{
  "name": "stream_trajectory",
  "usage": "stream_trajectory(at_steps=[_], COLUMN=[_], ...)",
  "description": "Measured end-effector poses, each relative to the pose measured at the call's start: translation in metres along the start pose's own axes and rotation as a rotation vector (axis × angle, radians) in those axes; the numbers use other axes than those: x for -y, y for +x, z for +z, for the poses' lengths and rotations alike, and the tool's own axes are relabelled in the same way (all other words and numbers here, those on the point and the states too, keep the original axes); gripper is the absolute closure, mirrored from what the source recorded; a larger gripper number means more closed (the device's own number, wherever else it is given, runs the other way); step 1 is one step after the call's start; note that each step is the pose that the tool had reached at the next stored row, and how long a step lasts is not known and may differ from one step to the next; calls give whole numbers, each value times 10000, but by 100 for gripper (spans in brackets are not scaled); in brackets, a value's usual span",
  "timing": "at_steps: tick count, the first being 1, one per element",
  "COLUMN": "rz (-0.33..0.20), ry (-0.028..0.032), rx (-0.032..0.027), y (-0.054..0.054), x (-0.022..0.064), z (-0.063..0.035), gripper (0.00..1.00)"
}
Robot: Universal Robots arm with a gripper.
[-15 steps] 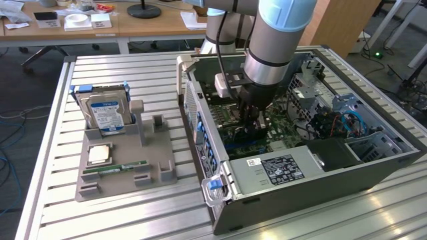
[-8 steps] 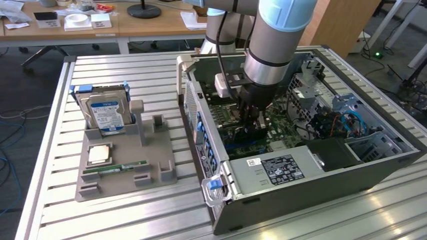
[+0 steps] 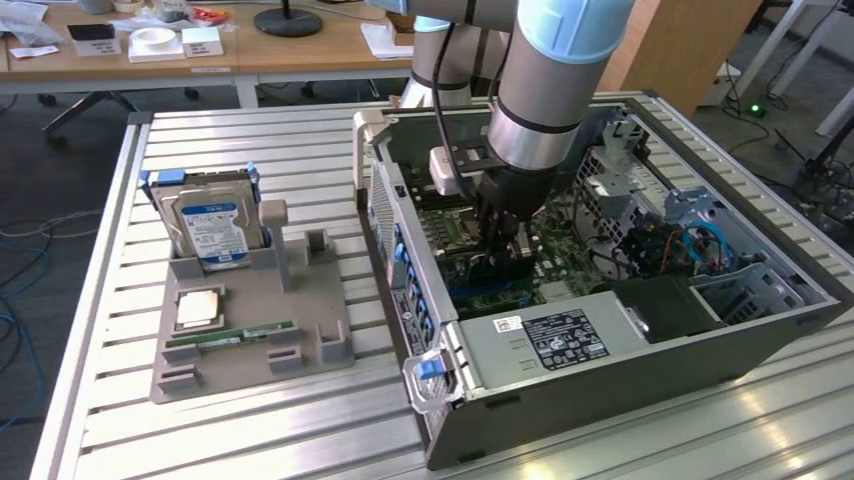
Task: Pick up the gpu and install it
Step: 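Insert the gpu into the slot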
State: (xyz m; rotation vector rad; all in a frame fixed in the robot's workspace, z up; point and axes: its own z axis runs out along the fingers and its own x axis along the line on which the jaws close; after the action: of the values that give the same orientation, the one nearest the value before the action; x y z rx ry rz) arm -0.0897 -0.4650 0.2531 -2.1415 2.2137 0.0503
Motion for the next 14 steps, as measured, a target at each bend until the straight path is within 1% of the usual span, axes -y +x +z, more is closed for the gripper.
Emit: stream_trajectory(at_steps=[14], rz=[0], ry=[0], rx=[1], y=[10], x=[0], z=[-1], gripper=[73])
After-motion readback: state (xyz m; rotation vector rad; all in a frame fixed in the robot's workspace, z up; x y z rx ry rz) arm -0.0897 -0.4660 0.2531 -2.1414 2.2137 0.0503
